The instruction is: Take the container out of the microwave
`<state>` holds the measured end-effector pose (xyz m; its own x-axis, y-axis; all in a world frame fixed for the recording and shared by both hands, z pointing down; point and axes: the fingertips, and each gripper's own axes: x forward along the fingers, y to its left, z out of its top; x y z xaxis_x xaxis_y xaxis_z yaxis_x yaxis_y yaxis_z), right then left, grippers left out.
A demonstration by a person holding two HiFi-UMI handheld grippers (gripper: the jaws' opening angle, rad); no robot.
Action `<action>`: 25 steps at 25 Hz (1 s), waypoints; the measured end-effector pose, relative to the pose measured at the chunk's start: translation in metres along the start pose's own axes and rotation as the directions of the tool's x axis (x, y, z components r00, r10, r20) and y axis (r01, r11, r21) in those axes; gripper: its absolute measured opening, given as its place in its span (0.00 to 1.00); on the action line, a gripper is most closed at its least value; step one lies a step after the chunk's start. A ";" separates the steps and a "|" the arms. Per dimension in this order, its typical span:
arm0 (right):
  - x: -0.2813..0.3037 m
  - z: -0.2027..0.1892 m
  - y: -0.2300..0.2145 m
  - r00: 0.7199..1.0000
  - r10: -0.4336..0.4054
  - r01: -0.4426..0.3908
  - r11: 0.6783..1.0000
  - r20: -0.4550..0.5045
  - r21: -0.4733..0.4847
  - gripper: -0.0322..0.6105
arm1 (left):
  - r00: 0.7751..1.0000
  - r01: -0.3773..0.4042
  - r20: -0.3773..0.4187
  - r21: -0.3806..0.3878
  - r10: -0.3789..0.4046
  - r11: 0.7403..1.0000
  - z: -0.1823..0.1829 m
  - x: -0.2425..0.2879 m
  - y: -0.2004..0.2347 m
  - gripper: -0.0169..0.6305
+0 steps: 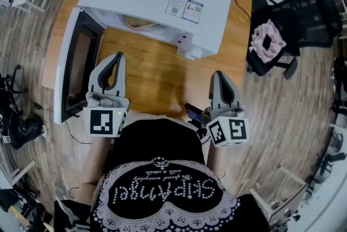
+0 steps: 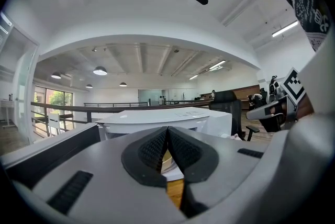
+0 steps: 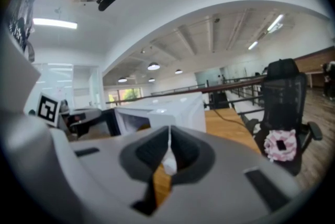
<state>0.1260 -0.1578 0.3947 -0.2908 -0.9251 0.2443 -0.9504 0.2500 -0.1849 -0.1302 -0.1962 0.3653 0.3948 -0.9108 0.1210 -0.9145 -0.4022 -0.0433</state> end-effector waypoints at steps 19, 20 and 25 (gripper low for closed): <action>-0.004 0.003 -0.002 1.000 -0.027 0.027 1.000 0.010 -0.003 0.10 | 0.999 0.034 -0.009 0.006 -0.034 0.999 -0.002 0.003 -0.001 0.07; -0.004 0.003 -0.002 1.000 -0.027 0.027 1.000 0.009 -0.004 0.10 | 0.999 0.041 -0.013 0.009 -0.041 0.999 -0.003 0.004 -0.002 0.07; -0.004 0.000 0.002 1.000 -0.020 0.020 1.000 0.000 0.001 0.10 | 0.989 0.115 -0.096 0.053 -0.110 0.992 -0.019 0.011 -0.013 0.07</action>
<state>0.1255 -0.1538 0.3938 -0.2720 -0.9299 0.2475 -0.9559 0.2314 -0.1810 -0.1159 -0.1994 0.3859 0.4823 -0.8479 0.2200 -0.8570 -0.5087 -0.0819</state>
